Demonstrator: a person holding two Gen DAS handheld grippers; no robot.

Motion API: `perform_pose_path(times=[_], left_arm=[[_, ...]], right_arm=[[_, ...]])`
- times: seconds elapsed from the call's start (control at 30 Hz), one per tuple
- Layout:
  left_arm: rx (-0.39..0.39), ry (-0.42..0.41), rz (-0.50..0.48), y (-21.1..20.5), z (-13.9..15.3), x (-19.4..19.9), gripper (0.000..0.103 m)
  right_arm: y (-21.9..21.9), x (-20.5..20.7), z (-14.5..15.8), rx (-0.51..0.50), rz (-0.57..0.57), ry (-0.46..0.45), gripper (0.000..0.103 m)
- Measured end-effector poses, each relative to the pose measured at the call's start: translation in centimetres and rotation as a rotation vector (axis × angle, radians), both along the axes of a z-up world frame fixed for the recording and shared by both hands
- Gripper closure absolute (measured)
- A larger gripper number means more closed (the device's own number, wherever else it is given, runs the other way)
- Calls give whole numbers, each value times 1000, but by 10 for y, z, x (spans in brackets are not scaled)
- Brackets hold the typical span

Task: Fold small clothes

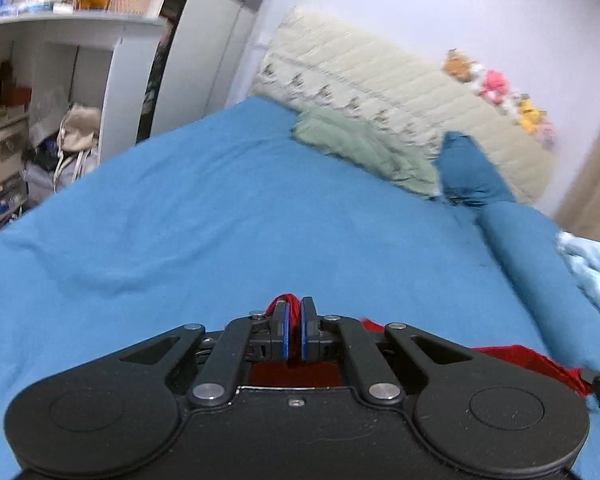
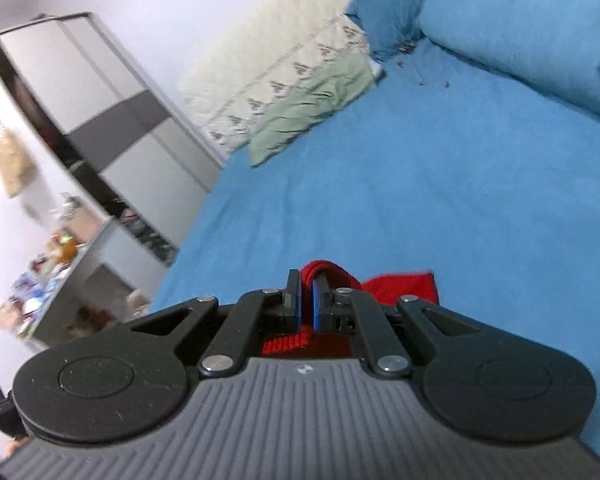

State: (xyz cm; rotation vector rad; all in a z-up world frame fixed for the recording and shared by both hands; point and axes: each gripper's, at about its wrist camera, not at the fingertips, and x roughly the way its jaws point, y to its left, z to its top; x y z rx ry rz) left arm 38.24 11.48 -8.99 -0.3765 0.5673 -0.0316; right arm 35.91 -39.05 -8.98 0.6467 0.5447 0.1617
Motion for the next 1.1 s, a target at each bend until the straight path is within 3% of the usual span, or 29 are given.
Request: perform_pose_path(times=[0.1,0.23,0.4,0.57,0.6,0.63,0.67,0.7,0.73,0.8,0.9,1.0,1.1], left_arm=[[-5,53,32,-3,-50,47,98],[-18,110,54,0,-100,77,98],[-29,84,52,5,-111,103,98],[-5,110,56,-3,-122,127,97],[-5,109,59,-3,-122,126,93],[-2,106,62,-4,-120,126,77],[14,101,69,-5,-117,122,65],[34,83,73,-5,-111,114,45],[56,54,70,-6,-104,103,36],[107,15,46,-8,-89,75,35],[116,-12,-55,-18,-82,30,30],[147,28,-161,-35,-98,-6,30],[195,105,-189,-43,-130,-21,31]], right_arm=[[4,50,-52,18,-13,51,83],[4,79,-102,49,-43,63,83],[-1,103,-121,75,-86,4,83],[2,128,-136,17,-101,70,78],[3,129,-138,15,-106,84,75],[3,127,-137,18,-107,87,68],[3,122,-135,17,-110,75,44],[4,111,-131,5,-119,48,19],[6,99,-125,-15,-123,17,12],[16,71,-113,-64,-74,-37,10],[44,28,-106,-152,16,-49,9],[68,-2,-116,-235,93,-44,9],[80,-15,-138,-339,103,4,10]])
